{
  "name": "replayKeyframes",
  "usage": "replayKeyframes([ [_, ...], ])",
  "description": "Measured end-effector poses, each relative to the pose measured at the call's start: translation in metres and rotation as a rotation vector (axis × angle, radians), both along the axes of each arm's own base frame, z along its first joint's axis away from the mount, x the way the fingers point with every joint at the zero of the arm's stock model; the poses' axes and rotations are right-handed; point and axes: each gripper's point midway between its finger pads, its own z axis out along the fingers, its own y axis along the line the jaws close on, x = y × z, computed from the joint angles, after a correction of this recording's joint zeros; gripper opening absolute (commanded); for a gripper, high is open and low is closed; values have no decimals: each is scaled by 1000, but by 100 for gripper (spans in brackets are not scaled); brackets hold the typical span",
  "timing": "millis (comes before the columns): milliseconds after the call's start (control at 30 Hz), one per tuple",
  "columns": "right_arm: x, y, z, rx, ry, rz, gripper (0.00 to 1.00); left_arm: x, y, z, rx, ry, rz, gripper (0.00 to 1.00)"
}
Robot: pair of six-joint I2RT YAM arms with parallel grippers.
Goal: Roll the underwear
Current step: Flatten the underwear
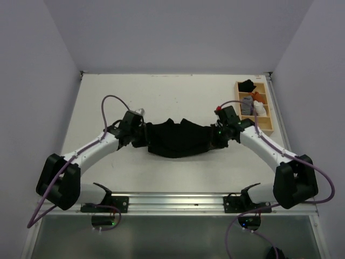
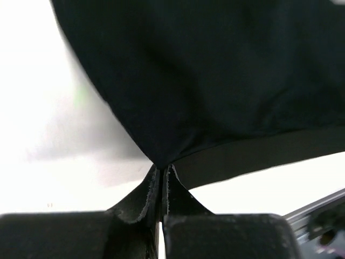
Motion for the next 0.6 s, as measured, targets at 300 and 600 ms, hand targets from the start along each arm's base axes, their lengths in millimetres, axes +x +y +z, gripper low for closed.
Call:
replayKeyframes([
  [300,127,8,167,83,-387,-38,0,126,-9,196,-158,-389,79,0],
  [600,101,-10,163,77,-305,-68,0,121,4,210,-156,-347,95,0],
])
